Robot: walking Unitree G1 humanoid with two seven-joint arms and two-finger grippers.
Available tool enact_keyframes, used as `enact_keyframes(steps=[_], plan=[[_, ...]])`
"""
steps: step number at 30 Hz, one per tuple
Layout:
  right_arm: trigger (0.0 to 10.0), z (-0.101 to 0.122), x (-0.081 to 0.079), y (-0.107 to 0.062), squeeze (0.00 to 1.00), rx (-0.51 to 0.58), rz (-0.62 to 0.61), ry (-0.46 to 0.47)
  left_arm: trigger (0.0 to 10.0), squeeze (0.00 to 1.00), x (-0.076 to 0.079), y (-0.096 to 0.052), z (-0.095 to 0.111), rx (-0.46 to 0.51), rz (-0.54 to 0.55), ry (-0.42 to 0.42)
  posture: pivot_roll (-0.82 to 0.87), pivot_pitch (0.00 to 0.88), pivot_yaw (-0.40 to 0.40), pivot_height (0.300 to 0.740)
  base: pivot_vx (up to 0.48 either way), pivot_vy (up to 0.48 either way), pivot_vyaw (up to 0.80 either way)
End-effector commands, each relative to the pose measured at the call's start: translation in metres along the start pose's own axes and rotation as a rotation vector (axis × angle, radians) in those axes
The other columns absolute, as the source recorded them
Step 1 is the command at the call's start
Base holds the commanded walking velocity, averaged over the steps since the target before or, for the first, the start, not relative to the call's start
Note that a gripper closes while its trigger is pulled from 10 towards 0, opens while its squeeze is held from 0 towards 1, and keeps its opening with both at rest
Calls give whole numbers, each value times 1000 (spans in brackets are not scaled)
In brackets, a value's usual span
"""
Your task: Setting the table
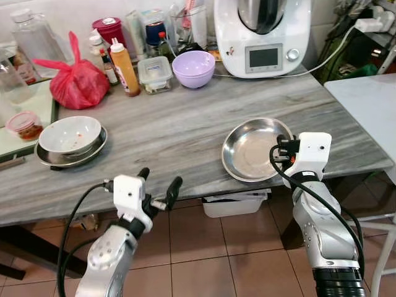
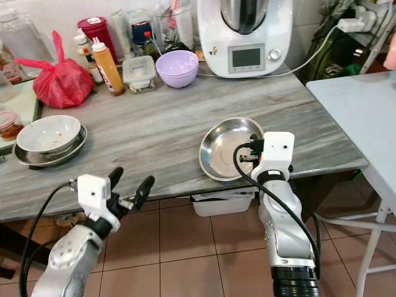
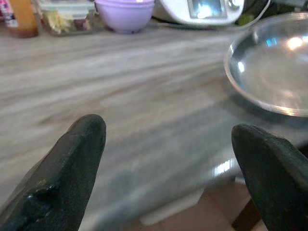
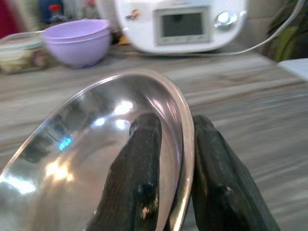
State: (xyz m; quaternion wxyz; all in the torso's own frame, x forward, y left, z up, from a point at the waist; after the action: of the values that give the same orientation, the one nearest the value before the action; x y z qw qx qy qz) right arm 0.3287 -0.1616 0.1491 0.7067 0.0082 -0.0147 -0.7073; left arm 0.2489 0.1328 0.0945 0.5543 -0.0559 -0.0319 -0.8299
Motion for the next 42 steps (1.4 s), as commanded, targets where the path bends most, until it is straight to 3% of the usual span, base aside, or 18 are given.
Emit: enact_keyframes(steps=[1,10,22,27,31,42], plan=[[10000,4,-14,2,0,9,57,8,10000,0,-1,-5,3,-3,-20,15,-112,76,86,740,0,0,0],[10000,-3,-26,13,0,-44,102,105,10000,0,3,-13,0,-33,-71,39,-90,71,93,740,0,0,0],[10000,-19,-59,21,0,-159,221,226,10000,0,7,-14,8,-22,-93,49,-76,73,94,740,0,0,0],[10000,-23,-66,22,0,-172,229,237,10000,0,8,-17,9,-33,-123,69,-67,70,94,740,0,0,0],[10000,-28,-76,29,0,-207,240,276,10000,0,12,-18,14,-53,-208,117,-63,67,95,740,0,0,0],[10000,-22,-77,47,0,-205,204,336,10000,0,13,-20,12,-93,-267,152,-65,52,105,740,0,0,0]])
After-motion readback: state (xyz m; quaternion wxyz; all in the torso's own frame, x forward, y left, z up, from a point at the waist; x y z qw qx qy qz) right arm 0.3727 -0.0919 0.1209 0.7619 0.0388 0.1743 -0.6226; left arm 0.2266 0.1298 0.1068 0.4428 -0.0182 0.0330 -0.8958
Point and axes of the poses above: a point about 5 cm out from each wrist's last joint towards the gripper, its own y axis pointing out of the wrist towards the gripper, its own z axis along the axis of the wrist's last joint, x = y × z, the point moved 2 cm from there along y, pointing out of the wrist towards the gripper, and after that the axes turned 1 degree about -y, right-handed, at the moved point
